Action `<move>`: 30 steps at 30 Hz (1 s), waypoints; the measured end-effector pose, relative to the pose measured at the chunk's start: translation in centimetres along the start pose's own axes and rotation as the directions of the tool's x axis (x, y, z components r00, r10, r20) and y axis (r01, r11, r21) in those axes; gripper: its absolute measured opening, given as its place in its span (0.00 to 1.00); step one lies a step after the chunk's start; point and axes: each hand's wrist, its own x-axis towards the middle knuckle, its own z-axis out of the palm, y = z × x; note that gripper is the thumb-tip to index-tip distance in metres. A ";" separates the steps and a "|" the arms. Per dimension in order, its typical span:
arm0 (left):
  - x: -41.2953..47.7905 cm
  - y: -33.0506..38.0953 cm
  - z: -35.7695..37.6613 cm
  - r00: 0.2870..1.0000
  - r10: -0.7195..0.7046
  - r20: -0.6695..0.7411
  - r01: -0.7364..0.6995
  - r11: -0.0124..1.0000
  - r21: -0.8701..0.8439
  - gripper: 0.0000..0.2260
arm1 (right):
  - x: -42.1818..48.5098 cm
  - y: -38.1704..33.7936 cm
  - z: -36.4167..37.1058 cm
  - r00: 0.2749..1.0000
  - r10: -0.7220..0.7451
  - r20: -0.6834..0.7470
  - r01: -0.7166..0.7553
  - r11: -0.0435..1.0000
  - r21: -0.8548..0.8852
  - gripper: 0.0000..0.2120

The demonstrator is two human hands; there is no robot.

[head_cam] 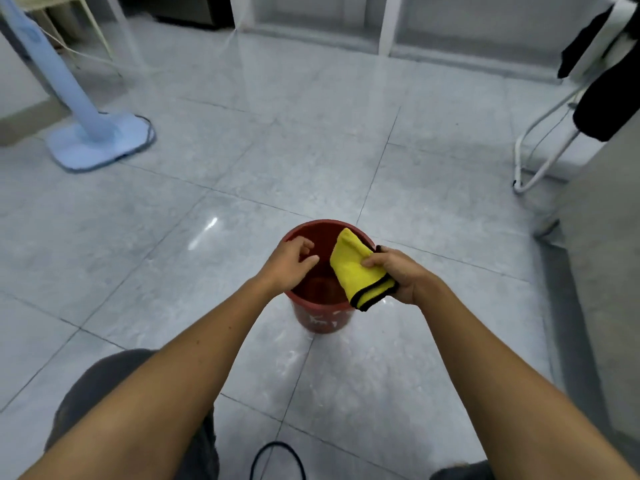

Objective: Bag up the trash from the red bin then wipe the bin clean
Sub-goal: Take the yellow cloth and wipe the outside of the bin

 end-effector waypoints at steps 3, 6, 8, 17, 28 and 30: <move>-2.6 -0.6 0.0 0.994 -0.049 0.100 0.023 0.971 0.240 0.17 | -3.2 0.3 -0.2 0.994 0.029 -0.105 -0.011 0.987 0.160 0.04; -4.5 -0.2 0.1 0.981 -0.094 0.171 0.009 0.899 0.438 0.16 | -5.8 0.4 -0.6 0.985 0.009 -0.174 0.030 0.975 0.220 0.06; -5.3 0.6 0.4 0.974 -0.111 0.198 -0.006 0.860 0.510 0.16 | -7.2 0.4 -0.9 0.978 -0.011 -0.208 0.063 0.966 0.249 0.08; -4.3 -0.8 4.6 0.964 0.131 0.230 -0.259 0.647 0.717 0.23 | -6.0 2.4 -1.9 0.929 0.055 -0.367 0.145 0.855 0.497 0.18; 0.8 -3.8 7.7 0.845 0.116 0.521 -0.498 0.523 0.691 0.13 | 1.6 5.5 -2.1 0.874 0.192 -0.446 0.145 0.773 0.617 0.15; 0.8 -4.1 7.5 0.836 0.174 0.520 -0.523 0.541 0.659 0.11 | 2.1 6.4 -2.8 0.859 0.211 -0.467 0.168 0.746 0.645 0.15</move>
